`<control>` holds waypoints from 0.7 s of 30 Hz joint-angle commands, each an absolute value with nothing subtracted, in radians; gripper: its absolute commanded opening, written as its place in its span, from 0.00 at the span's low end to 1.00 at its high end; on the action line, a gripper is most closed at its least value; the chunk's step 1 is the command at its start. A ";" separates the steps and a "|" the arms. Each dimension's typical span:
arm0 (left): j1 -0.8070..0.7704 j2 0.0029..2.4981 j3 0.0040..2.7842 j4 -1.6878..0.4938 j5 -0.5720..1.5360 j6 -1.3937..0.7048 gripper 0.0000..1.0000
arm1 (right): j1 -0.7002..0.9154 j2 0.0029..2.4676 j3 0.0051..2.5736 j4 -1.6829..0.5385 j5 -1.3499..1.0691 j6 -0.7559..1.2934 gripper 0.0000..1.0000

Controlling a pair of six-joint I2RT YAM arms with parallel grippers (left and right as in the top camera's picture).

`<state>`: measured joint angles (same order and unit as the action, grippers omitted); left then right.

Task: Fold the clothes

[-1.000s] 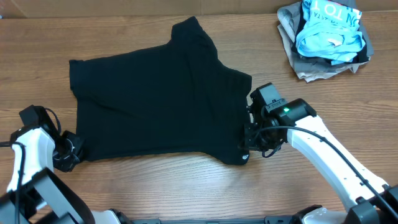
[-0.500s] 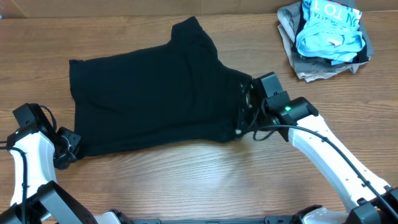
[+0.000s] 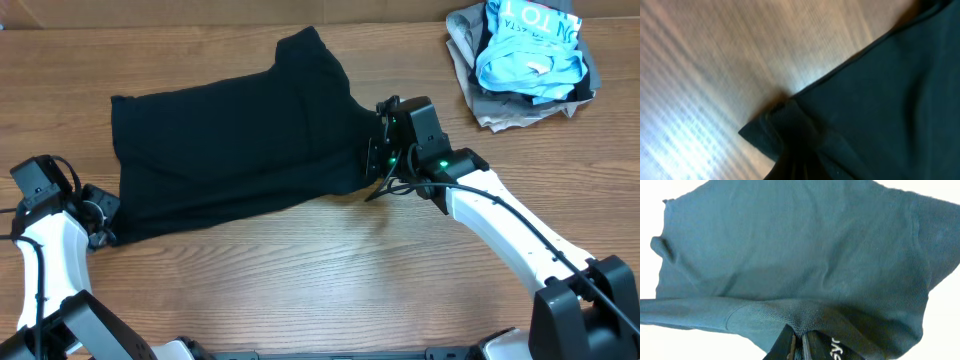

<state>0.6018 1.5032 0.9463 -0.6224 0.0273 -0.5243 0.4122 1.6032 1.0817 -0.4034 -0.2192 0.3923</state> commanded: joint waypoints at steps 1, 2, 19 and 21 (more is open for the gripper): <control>0.570 1.496 0.971 -0.568 0.029 -0.540 0.04 | 0.408 1.607 1.108 -0.365 -0.163 0.393 0.04; 0.556 1.502 0.971 -0.546 0.026 -0.539 0.04 | 0.408 1.607 1.108 -0.359 -0.153 0.392 0.04; 0.442 1.621 0.971 -0.299 -0.106 -0.545 0.04 | 0.407 1.720 1.108 -0.221 -0.070 0.351 0.04; 0.443 1.655 0.971 -0.289 -0.132 -0.561 0.04 | 0.401 1.723 1.108 -0.221 -0.049 0.352 0.04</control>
<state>0.4446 1.6054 0.9508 -0.3012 -0.0547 -0.5285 0.4118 1.7100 1.0821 -0.2302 -0.0959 0.3634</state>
